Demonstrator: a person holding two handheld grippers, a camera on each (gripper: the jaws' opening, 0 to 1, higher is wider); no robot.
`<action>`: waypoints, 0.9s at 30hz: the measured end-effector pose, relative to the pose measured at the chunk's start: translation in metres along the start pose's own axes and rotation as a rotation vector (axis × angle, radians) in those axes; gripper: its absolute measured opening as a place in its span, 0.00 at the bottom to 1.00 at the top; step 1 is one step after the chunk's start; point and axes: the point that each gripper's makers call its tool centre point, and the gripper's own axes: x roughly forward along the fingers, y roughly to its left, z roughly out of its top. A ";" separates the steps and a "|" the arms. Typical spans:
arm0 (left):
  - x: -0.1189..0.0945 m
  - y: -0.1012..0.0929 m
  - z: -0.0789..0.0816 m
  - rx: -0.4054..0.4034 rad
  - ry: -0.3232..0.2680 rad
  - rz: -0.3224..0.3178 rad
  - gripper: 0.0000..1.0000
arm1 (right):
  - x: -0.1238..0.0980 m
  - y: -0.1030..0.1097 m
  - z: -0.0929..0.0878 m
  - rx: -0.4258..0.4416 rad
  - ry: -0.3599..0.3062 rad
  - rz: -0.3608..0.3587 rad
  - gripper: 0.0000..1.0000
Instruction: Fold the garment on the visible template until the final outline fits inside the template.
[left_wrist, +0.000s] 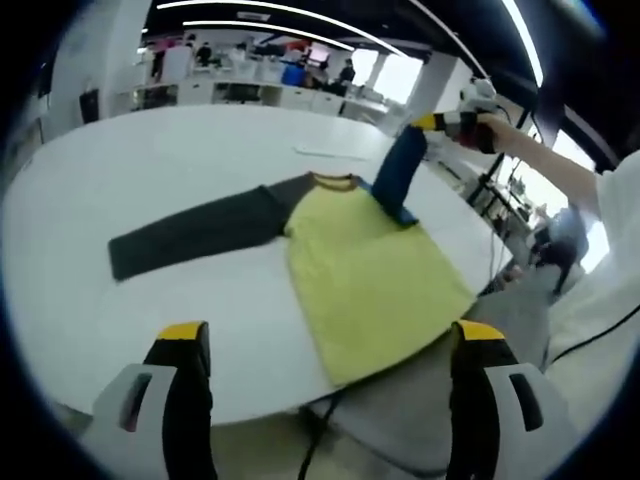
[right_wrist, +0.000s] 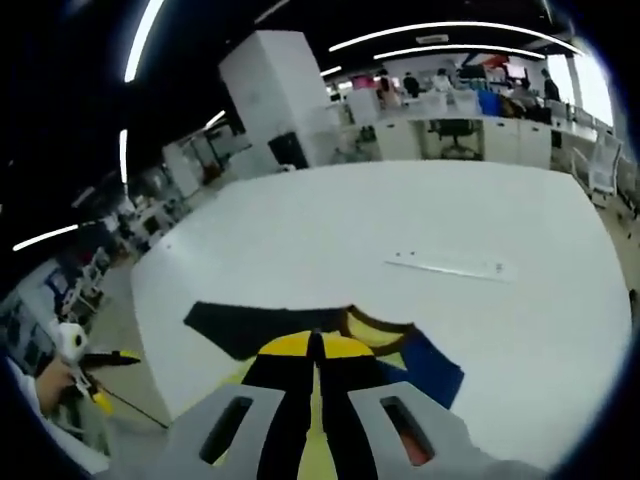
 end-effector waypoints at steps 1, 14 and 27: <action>0.001 0.000 0.001 -0.002 -0.004 -0.002 0.97 | 0.002 0.000 -0.002 -0.005 0.004 -0.012 0.02; 0.010 0.004 0.007 0.007 -0.017 -0.020 0.96 | 0.030 0.000 -0.023 -0.010 0.059 -0.087 0.02; 0.017 0.012 0.007 -0.005 -0.019 -0.029 0.96 | 0.055 0.002 -0.040 0.003 0.094 -0.128 0.02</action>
